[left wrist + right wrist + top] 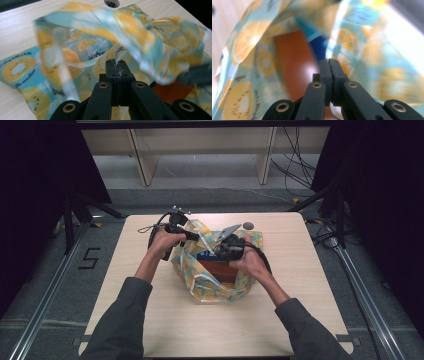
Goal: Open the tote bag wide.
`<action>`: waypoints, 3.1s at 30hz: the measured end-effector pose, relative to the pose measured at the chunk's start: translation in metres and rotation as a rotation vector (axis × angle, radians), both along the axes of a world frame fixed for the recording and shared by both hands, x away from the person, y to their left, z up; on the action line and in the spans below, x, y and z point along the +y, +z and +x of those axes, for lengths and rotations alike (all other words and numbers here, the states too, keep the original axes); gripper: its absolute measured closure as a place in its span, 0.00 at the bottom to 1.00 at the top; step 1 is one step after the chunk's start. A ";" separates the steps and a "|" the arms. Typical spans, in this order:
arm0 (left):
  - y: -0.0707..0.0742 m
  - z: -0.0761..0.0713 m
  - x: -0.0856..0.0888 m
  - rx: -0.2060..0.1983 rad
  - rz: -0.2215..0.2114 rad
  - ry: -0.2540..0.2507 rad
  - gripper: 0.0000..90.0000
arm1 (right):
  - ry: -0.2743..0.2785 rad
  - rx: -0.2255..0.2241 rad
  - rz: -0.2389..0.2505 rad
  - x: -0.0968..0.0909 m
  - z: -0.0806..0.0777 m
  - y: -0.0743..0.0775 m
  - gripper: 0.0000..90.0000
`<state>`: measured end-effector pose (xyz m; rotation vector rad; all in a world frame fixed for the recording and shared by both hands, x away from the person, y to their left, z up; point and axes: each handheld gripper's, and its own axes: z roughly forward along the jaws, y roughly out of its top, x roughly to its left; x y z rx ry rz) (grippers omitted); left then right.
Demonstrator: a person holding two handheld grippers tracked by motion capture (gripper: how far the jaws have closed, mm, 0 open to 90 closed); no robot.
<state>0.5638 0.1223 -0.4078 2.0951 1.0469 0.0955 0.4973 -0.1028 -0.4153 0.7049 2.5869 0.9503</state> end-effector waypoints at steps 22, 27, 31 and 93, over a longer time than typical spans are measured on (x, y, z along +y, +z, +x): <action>0.003 -0.003 0.006 -0.028 -0.094 0.027 0.99 | -0.443 0.056 0.164 -0.095 0.070 0.016 0.72; -0.001 0.002 0.004 -0.019 -0.100 0.065 0.99 | -0.291 0.046 0.228 -0.083 0.042 0.048 0.68; -0.002 0.003 0.002 -0.016 -0.099 0.064 0.99 | -0.169 0.102 0.158 -0.051 0.020 0.030 0.62; -0.025 0.029 -0.063 -0.144 0.424 0.067 0.99 | -0.031 0.313 -0.091 -0.055 -0.017 -0.019 1.00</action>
